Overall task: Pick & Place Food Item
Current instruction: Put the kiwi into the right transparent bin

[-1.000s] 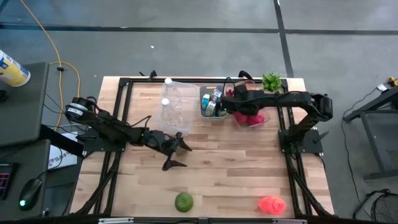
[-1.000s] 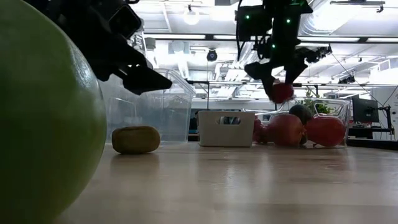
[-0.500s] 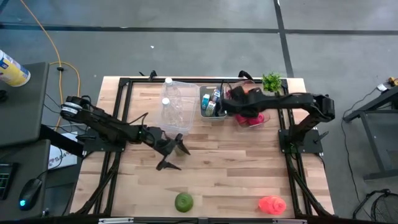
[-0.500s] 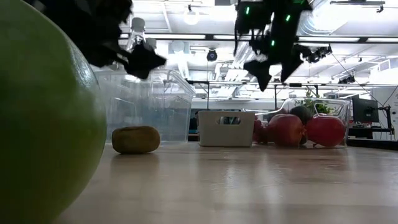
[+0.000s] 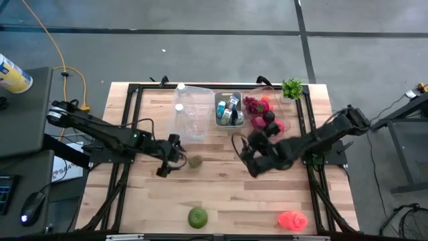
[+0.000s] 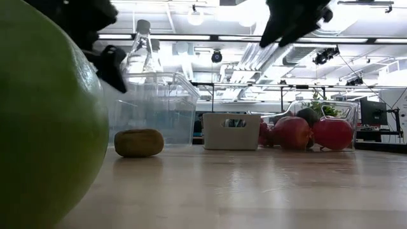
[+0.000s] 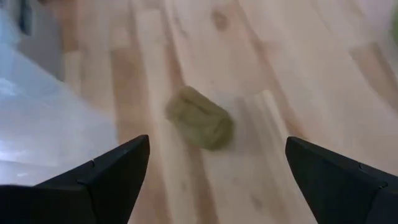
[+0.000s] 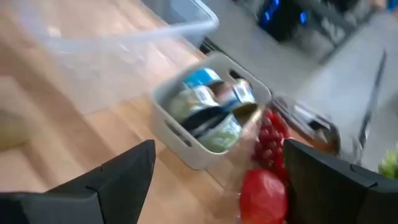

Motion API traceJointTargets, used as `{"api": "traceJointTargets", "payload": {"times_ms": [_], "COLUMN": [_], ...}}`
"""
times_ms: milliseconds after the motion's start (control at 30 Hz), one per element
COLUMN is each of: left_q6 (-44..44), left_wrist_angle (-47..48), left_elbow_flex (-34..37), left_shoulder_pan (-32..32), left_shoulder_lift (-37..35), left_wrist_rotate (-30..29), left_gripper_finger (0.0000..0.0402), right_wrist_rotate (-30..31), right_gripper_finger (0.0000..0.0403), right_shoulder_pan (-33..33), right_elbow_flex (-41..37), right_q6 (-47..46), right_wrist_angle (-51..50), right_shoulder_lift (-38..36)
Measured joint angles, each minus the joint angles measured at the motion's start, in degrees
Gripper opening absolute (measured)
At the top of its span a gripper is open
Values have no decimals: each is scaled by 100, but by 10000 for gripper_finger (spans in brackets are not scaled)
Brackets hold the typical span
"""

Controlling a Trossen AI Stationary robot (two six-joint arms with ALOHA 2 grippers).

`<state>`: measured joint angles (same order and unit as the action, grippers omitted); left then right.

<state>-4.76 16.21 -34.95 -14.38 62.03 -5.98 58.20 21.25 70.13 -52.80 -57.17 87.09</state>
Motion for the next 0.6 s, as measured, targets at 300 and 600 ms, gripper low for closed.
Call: {"api": "traceJointTargets", "payload": {"times_ms": [300,600], "left_q6": [-171,114], "left_wrist_angle": [46,-18], "left_elbow_flex": [28,4], "left_shoulder_pan": [-421,-52], "left_shoulder_lift": [641,1071], "left_wrist_rotate": [17,632], "left_gripper_finger": [365,365], "right_wrist_rotate": [1730,1362], "right_gripper_finger": [338,337], "right_shoulder_pan": [753,447], "right_elbow_flex": [0,0], "right_q6": [723,760], "right_wrist_angle": [56,148], "right_shoulder_lift": [0,0]}}
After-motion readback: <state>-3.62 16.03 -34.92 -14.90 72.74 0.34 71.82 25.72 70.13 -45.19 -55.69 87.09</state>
